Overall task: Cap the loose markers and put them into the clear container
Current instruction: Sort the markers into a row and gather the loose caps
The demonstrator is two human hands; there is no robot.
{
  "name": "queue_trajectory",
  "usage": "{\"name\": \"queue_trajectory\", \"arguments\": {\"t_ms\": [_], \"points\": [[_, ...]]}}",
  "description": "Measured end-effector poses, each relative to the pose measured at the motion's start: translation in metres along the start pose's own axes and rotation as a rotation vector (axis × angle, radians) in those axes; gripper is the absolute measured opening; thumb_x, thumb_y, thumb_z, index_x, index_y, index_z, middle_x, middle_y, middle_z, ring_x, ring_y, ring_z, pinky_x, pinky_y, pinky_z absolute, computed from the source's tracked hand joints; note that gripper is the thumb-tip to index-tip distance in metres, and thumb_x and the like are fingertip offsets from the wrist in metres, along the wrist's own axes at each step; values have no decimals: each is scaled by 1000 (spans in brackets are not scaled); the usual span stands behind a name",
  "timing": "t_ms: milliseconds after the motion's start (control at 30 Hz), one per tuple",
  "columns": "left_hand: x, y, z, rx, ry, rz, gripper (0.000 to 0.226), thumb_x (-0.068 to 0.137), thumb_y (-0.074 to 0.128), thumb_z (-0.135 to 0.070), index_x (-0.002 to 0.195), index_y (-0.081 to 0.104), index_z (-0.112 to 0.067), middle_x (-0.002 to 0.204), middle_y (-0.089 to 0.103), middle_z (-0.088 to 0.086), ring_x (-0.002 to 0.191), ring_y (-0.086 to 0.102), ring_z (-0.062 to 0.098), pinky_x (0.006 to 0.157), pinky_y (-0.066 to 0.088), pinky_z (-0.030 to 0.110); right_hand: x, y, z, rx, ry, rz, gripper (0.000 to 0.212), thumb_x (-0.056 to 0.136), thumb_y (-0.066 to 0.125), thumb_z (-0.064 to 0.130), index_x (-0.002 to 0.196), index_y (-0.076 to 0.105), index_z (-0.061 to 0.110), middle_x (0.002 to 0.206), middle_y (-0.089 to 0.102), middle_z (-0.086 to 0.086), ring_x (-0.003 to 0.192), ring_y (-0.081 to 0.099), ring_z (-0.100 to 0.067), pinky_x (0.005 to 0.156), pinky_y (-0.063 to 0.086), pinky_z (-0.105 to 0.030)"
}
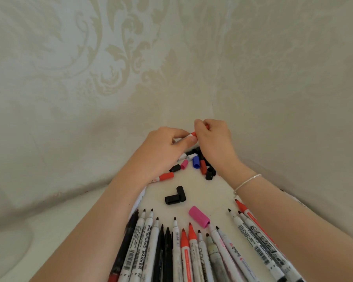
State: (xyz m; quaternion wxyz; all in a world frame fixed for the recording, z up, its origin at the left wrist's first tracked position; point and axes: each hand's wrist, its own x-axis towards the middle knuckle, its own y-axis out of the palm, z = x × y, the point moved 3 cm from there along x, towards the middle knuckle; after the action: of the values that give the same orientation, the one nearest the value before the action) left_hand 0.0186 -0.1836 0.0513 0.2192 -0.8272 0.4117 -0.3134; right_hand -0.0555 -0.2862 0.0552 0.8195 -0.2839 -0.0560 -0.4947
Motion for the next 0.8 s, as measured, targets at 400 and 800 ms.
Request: {"name": "queue_trajectory", "arguments": {"t_ms": [400,800], "points": [[0,-3,46,215,-180,417,26,96,53,-35,86,65,-15,69,63,-3,60,54,10,64,43,31,-25,12,-27,-317,66,474,28,97,44,37,83,49,13,66,48,1,57,46,-15,50,35,-26],[10,2,108,704,-195,193,18,89,61,-22,103,65,-12,106,64,9,96,59,27,80,49,34,-113,10,-9,-891,8,1008,33,92,51,20,121,38,9,80,44,-1,65,46,-12,49,33,-22]]}}
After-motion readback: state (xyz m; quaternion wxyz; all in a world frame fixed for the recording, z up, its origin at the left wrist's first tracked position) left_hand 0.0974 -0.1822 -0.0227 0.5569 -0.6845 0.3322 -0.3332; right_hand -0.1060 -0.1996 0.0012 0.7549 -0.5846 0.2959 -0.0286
